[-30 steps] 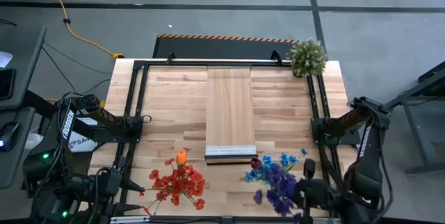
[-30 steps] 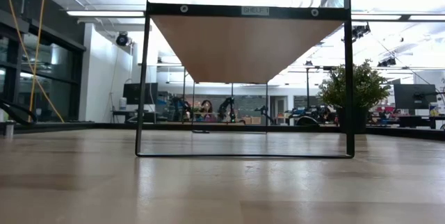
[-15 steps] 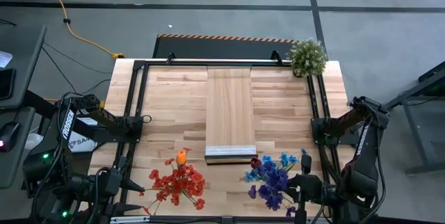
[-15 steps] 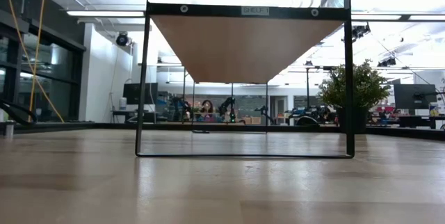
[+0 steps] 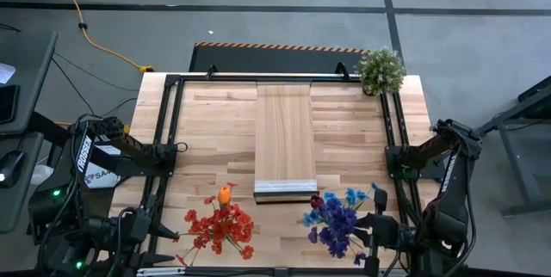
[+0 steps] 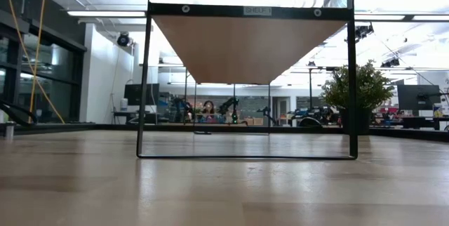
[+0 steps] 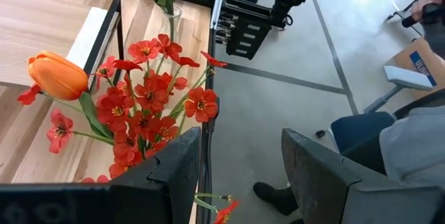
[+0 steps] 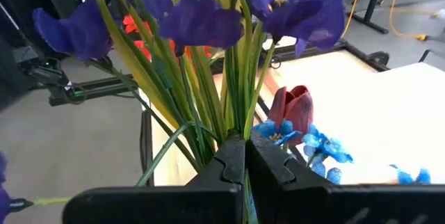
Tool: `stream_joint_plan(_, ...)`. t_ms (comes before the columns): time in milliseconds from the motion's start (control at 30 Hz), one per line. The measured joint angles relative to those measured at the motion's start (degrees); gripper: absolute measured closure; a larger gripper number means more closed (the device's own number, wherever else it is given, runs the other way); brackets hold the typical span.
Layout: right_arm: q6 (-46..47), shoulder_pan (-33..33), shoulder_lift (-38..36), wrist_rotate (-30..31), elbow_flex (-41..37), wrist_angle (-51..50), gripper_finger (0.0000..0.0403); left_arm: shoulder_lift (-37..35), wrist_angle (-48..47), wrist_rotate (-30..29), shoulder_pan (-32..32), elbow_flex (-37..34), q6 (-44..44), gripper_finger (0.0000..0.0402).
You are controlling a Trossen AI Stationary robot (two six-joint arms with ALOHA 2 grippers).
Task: Pick and place flowers into a vace then onto a shelf
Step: Put the violet flowers into the right transparent vase
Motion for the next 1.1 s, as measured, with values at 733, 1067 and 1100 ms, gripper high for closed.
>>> stream_joint_plan(733, 0.95, 0.61, 2.93, 0.47, 0.02, 0.98, 0.0403, 0.00, 0.05, 0.00, 0.01, 0.00, 0.00, 0.0169)
stream_joint_plan(1067, 0.96, 0.61, 4.45, 0.93, 0.02, 0.35, 0.0403, 0.00, 0.05, 0.00, 0.00, 0.00, 0.00, 0.0169)
stream_joint_plan(1100, 0.94, 0.61, 4.77, 0.90, 0.02, 0.35, 0.0403, 0.00, 0.05, 0.00, 0.02, -0.01, 0.02, 0.0169)
